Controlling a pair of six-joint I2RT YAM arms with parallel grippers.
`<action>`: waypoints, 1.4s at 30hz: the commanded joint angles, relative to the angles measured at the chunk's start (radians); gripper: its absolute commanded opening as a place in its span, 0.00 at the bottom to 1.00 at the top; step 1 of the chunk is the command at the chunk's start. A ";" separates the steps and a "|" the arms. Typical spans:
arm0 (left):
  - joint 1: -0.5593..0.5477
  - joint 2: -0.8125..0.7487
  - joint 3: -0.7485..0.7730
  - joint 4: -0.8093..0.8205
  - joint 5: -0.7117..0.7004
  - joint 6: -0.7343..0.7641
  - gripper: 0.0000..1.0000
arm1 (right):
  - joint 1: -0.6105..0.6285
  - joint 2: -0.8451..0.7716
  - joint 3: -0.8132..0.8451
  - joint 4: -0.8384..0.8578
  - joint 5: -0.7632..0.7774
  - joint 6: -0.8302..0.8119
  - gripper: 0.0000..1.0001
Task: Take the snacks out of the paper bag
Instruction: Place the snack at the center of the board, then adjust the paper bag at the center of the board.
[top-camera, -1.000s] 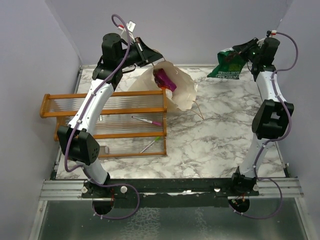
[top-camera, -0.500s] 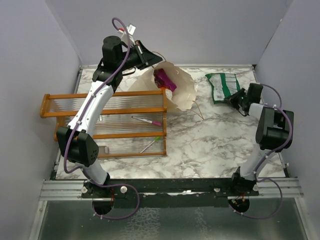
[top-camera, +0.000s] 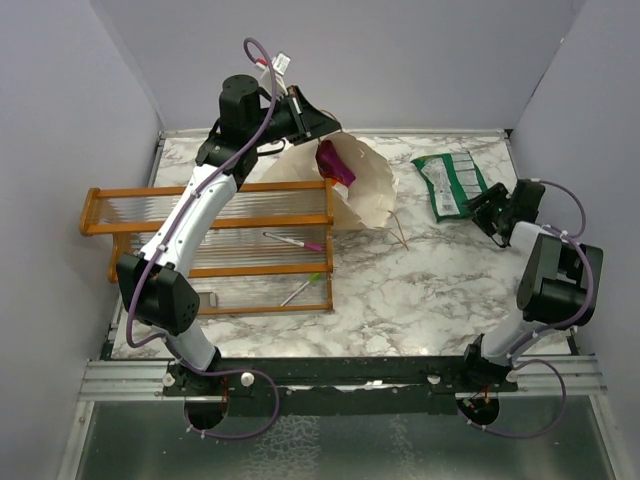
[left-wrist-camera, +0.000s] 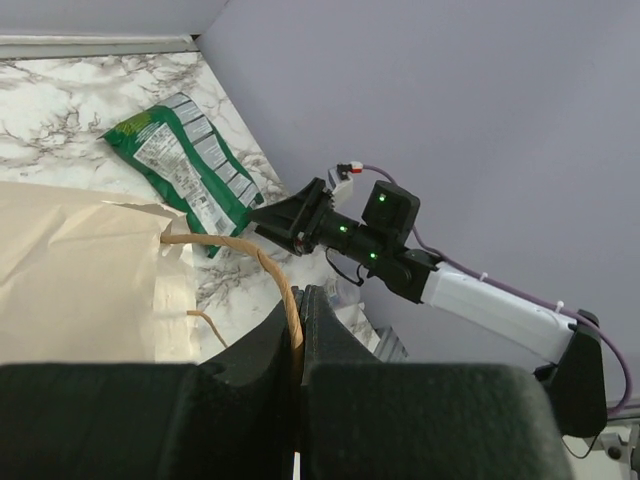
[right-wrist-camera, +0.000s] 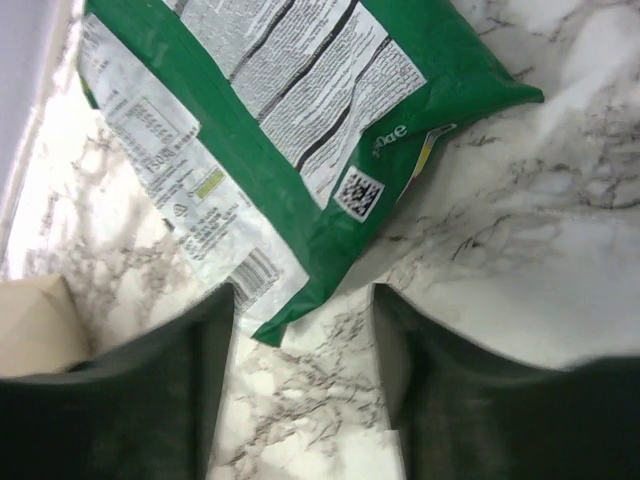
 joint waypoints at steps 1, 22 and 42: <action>-0.001 -0.039 0.043 -0.014 -0.020 0.026 0.00 | -0.010 -0.129 -0.013 -0.044 0.015 -0.017 0.64; -0.109 -0.067 -0.060 -0.036 -0.035 0.084 0.00 | 0.689 -0.359 -0.004 0.027 -0.207 -0.249 0.61; -0.256 0.210 0.215 -0.030 -0.037 0.079 0.00 | 0.757 -0.343 -0.205 0.321 -0.382 -0.109 0.49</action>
